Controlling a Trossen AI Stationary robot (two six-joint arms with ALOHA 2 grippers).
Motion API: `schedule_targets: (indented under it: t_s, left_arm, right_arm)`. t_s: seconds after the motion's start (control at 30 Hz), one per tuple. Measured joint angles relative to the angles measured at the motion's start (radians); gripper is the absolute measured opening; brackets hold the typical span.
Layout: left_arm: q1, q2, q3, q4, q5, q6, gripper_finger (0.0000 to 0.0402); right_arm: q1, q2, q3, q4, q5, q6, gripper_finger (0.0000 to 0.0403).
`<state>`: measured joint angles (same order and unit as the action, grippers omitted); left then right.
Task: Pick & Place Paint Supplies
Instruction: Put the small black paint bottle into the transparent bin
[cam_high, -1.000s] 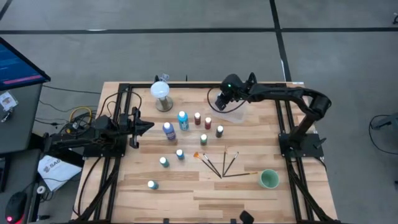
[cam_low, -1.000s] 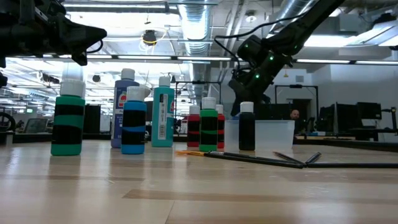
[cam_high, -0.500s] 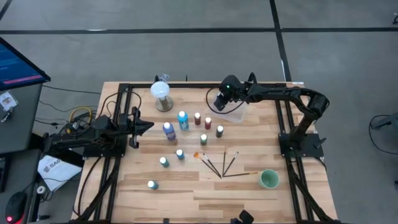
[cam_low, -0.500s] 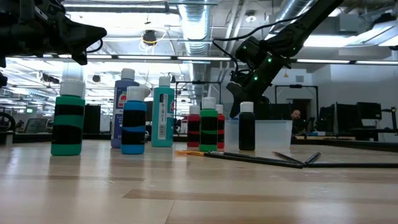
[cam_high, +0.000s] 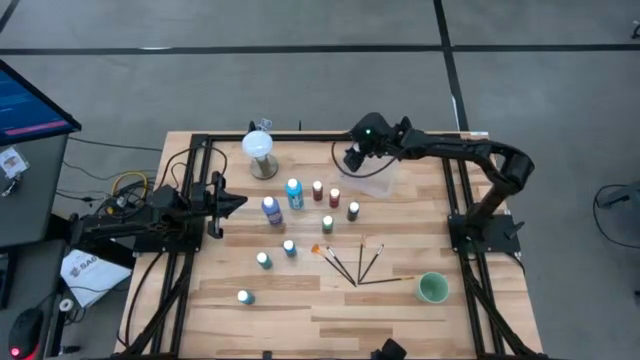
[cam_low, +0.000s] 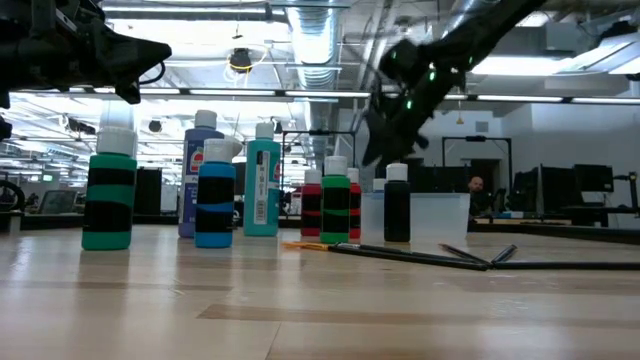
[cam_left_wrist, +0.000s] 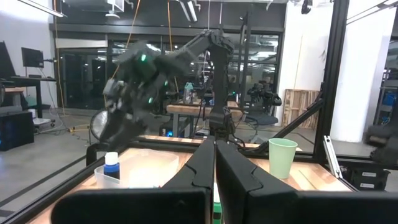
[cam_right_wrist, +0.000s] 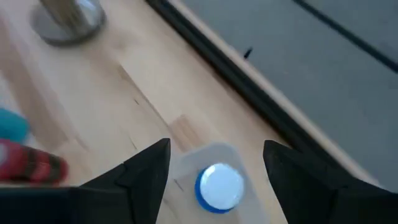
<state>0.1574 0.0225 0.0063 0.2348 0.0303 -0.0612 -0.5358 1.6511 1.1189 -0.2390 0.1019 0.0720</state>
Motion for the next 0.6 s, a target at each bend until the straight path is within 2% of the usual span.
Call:
schedule_targets:
  t_s: [0.2,0.33,0.47,0.6]
  left_arm:
    - [0.000,0.000,0.000,0.002,0.000,0.000,0.0002]
    - [0.000,0.000,0.000,0.008,0.000,0.000,0.0002]
    - [0.000,0.000,0.000,0.009,0.000,0.000,0.0002]
    - [0.000,0.000,0.000,0.011,0.000,0.000,0.0002]
  right_arm:
    - [0.090,-0.157,0.028,-0.172,-0.117,-0.006,0.0254]
    - [0.205,-0.240,0.025,-0.310,-0.131,0.008,0.0255]
    - [0.331,-0.265,0.019,-0.374,-0.131,0.034,0.0255]
    - [0.420,-0.231,0.019,-0.374,-0.104,0.033,0.0255]
